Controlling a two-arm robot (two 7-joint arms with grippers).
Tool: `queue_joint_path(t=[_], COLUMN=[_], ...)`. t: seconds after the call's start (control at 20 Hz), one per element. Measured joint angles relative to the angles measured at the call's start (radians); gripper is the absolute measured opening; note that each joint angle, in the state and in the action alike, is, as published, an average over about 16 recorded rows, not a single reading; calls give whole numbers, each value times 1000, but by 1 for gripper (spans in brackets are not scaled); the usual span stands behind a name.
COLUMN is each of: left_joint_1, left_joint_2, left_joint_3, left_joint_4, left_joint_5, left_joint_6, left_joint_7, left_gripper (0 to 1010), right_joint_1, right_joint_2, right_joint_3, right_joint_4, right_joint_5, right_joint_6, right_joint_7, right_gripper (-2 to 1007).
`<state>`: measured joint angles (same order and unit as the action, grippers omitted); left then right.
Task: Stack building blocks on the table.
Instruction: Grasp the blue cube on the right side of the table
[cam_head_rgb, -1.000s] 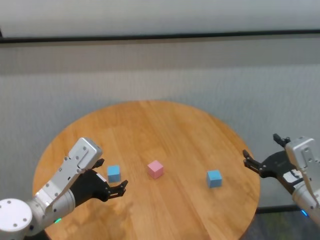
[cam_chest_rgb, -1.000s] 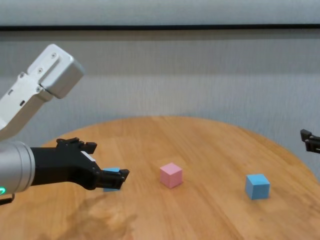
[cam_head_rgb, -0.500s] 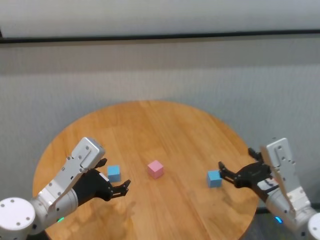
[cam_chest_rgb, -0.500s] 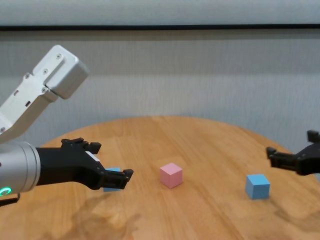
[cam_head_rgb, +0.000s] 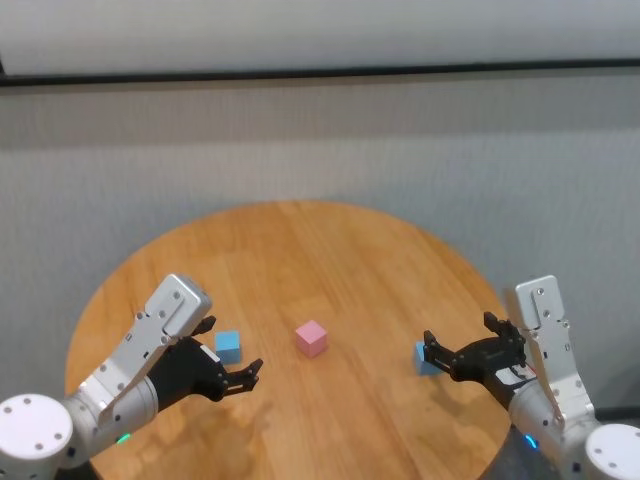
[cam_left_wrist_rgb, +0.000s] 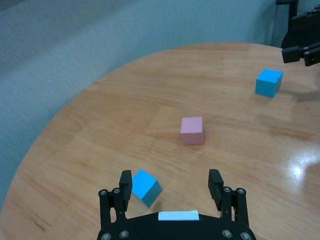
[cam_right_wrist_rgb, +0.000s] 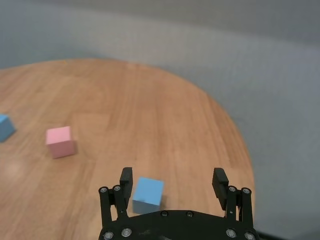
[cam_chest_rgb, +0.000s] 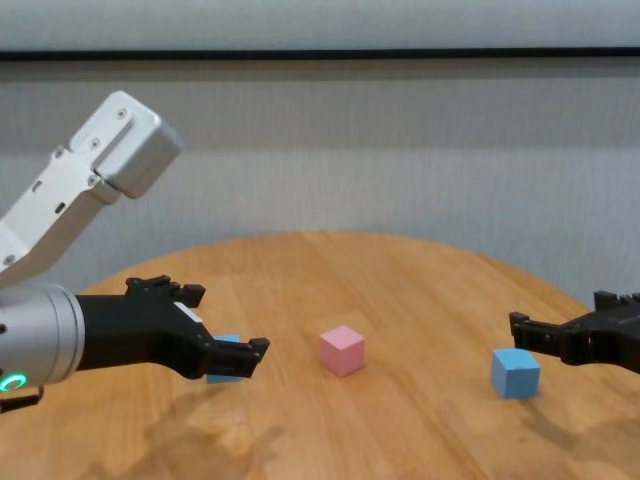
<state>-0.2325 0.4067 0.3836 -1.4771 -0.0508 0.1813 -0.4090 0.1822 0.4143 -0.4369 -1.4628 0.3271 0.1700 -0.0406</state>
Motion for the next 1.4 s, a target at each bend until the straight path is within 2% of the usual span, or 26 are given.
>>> queue_joint_path(t=[0.45, 0.75, 1.1, 1.4], left_joint_1=[-2, -3, -3, -4], left_joint_2=[-2, -2, -3, -3], left_joint_3=[1, 2, 2, 3], left_joint_4=[3, 4, 5, 5], left_joint_5=[0, 1, 1, 1], left_joint_6=[-1, -2, -2, -3], left_joint_7=[-1, -1, -1, -1], left_gripper=[1000, 1000, 1000, 1000], right_joint_1=[5, 7, 7, 6], right_joint_2=[-54, -75, -99, -118], right_joint_3=[6, 2, 1, 1], right_joint_4=[18, 27, 40, 55], right_joint_5=[-10, -24, -48, -68], right_joint_6=[48, 71, 99, 111], right_joint_7=[-12, -8, -20, -28], right_gripper=[1005, 1005, 1005, 1005])
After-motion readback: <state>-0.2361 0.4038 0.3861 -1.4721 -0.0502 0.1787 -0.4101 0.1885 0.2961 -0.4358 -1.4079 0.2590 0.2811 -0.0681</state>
